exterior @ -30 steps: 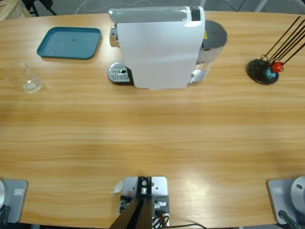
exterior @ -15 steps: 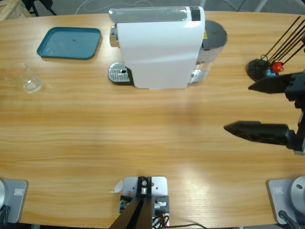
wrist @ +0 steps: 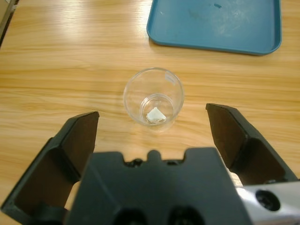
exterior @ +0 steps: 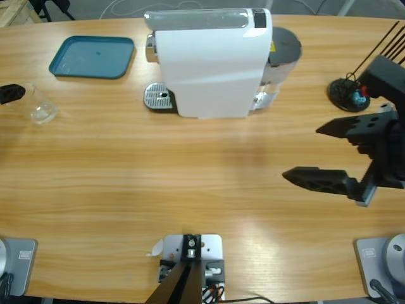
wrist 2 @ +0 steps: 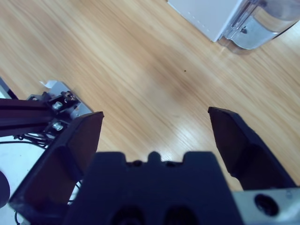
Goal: Pour coffee
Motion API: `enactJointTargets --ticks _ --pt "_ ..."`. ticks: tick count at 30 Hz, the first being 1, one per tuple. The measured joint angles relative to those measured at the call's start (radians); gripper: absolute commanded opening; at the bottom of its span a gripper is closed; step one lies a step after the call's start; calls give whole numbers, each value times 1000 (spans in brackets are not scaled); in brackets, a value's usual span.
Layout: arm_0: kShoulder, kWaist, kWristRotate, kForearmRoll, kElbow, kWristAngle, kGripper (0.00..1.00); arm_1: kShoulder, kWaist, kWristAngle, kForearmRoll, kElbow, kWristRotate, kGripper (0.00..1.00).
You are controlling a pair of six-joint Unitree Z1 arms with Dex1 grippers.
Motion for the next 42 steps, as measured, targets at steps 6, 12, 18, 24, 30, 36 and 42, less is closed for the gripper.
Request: enactJointTargets --ticks 6,12,18,24,30,36,42 --pt "39 50 18 -69 21 -36 1000 53 0 0 -38 2 0 1000" --pt "95 74 43 -128 31 -63 1000 105 0 0 -74 3 0 1000" --pt "154 82 43 -196 46 -88 1000 145 0 0 -101 3 0 1000" --pt "199 96 43 -230 64 -92 1000 170 0 0 -119 3 0 1000" --pt "239 117 55 -272 65 -100 1000 176 0 0 -134 18 0 1000" --pt "277 122 74 -312 72 -103 1000 177 0 0 -144 43 0 1000" --pt "298 127 75 -354 84 -103 660 178 0 4 -146 55 1 1000"
